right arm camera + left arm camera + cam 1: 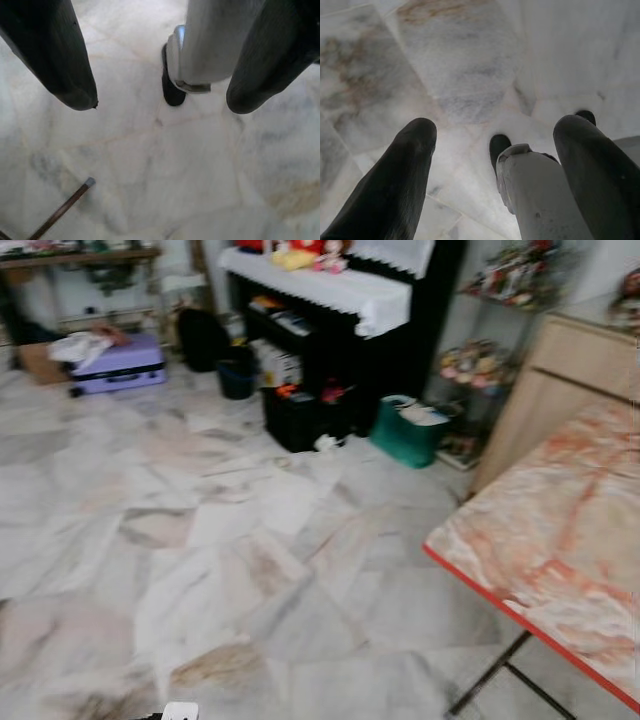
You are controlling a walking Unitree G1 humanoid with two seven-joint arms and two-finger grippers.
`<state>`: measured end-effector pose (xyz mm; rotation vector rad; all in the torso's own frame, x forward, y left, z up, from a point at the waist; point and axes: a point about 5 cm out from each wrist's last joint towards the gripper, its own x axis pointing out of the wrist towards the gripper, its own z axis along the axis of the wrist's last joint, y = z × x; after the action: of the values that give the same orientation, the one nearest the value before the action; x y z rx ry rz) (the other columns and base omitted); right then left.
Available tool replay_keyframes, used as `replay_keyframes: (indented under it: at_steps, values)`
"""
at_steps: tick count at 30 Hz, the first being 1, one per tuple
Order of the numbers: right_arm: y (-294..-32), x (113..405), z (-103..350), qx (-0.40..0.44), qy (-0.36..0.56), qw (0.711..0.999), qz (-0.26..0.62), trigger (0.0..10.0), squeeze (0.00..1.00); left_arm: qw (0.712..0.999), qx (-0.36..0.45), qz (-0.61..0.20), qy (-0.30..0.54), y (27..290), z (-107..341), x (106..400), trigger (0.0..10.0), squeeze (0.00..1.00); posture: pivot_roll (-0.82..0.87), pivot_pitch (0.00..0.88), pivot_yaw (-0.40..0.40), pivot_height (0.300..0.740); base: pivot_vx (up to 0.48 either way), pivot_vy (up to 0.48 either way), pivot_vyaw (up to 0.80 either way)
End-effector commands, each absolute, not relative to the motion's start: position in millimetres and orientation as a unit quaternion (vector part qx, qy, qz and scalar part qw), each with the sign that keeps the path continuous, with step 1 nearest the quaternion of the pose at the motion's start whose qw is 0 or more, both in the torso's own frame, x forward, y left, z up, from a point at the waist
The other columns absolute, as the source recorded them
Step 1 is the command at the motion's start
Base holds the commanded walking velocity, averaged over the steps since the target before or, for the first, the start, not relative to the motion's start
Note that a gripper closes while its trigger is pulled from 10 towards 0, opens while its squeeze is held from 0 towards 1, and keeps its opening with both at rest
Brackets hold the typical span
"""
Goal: Hang hanger
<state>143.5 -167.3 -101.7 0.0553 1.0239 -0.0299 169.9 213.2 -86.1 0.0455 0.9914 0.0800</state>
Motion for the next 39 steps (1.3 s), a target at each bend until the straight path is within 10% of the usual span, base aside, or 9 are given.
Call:
replay_keyframes:
  at_steps: [1,39]
  values:
    - [-214.8,185.4,-79.0,0.052,0.457,0.884,-0.083,10.0,0.00,0.852,0.051,0.130,0.505,271.2,-86.2,129.6,10.0,0.00,0.04,0.074,-0.011,0.740,0.000,0.000,-0.79]
    - [-213.5,188.5,-77.8,0.054,0.456,0.885,-0.073,10.0,0.00,0.847,0.051,0.124,0.515,275.5,-87.0,122.4,10.0,0.00,0.04,0.062,-0.010,0.740,0.000,0.000,-0.79]
